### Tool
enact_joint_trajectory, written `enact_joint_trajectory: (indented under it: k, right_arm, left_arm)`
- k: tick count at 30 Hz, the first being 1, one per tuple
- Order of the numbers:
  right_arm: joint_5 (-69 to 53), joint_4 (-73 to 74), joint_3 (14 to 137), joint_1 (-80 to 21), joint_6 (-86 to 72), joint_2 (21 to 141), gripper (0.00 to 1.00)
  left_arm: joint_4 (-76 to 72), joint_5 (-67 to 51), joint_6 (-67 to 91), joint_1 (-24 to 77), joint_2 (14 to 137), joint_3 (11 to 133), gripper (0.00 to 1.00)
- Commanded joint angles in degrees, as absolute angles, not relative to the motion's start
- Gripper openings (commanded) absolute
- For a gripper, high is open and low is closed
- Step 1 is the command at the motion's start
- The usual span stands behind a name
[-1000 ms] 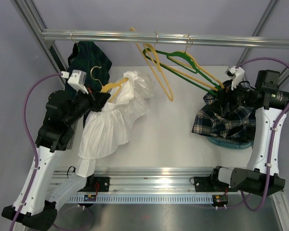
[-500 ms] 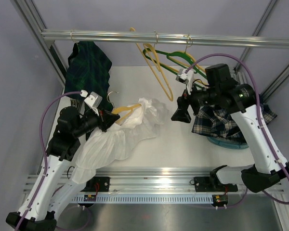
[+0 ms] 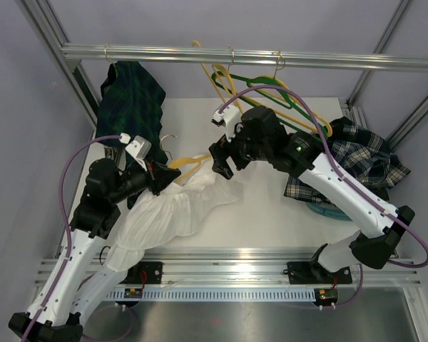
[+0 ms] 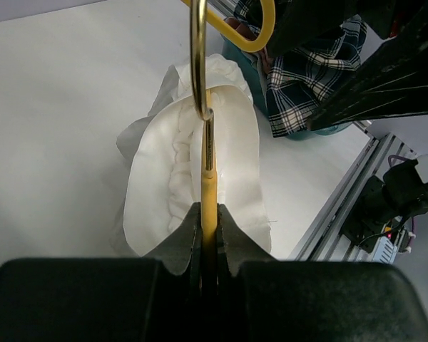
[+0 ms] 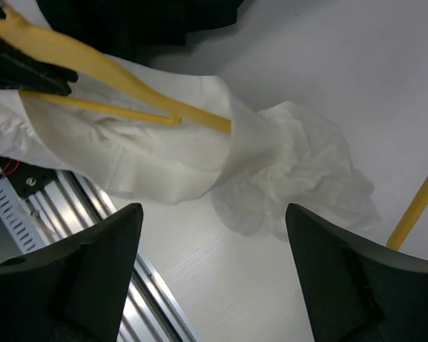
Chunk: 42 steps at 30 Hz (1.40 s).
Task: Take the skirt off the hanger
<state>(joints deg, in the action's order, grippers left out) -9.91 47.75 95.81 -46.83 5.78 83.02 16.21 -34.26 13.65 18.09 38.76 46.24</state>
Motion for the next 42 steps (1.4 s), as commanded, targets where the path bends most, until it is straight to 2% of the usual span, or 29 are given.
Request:
enact_joint_trajectory:
  k: [1, 4, 8, 9, 12, 15, 18, 23, 26, 36, 42]
  right_arm:
    - [8.8, 37.2, 94.8, -49.9, -2.0, 83.6, 0.88]
    - [10.4, 36.7, 93.7, -51.5, -2.9, 84.9, 0.85]
    - [10.5, 36.5, 92.0, -52.8, -3.5, 86.5, 0.68]
    - [10.5, 36.4, 91.8, -53.1, -2.9, 86.8, 0.57]
    - [12.1, 34.8, 91.7, -53.2, -0.5, 88.4, 0.32]
    - [16.4, 31.2, 92.3, -53.1, 6.7, 89.5, 0.01]
    - [26.2, 22.1, 90.0, -52.0, 16.2, 89.6, 0.00]
    - [24.8, 23.8, 96.1, -42.5, 16.8, 92.6, 0.00]
    - [24.3, 23.1, 95.6, -40.6, 19.0, 93.3, 0.00]
    - [25.3, 17.1, 87.8, -39.6, 23.6, 95.7, 0.00]
    - [24.6, 15.9, 86.2, -37.8, 24.3, 97.2, 0.00]
  left_arm:
    - [10.0, -33.1, 17.6, 18.4, 38.0, 49.0, 0.00]
    - [9.8, -32.0, 19.2, 18.4, 38.0, 48.7, 0.00]
    - [9.8, -31.4, 21.1, 18.4, 37.9, 48.6, 0.00]
    - [9.7, -31.5, 21.3, 18.4, 37.9, 48.6, 0.00]
    - [10.6, -31.4, 21.1, 18.4, 37.4, 48.7, 0.00]
    - [12.5, -32.3, 18.8, 18.4, 36.0, 48.9, 0.00]
    - [18.6, -34.7, 10.2, 18.4, 34.4, 49.8, 0.00]
    - [35.5, -32.8, 0.4, 18.4, 33.7, 54.9, 0.00]
    - [40.1, -31.6, -5.2, 18.4, 32.0, 56.1, 0.00]
    - [45.2, -33.9, -10.6, 18.4, 26.5, 61.5, 0.00]
    - [45.5, -27.7, -9.8, 18.4, 23.4, 63.5, 0.00]
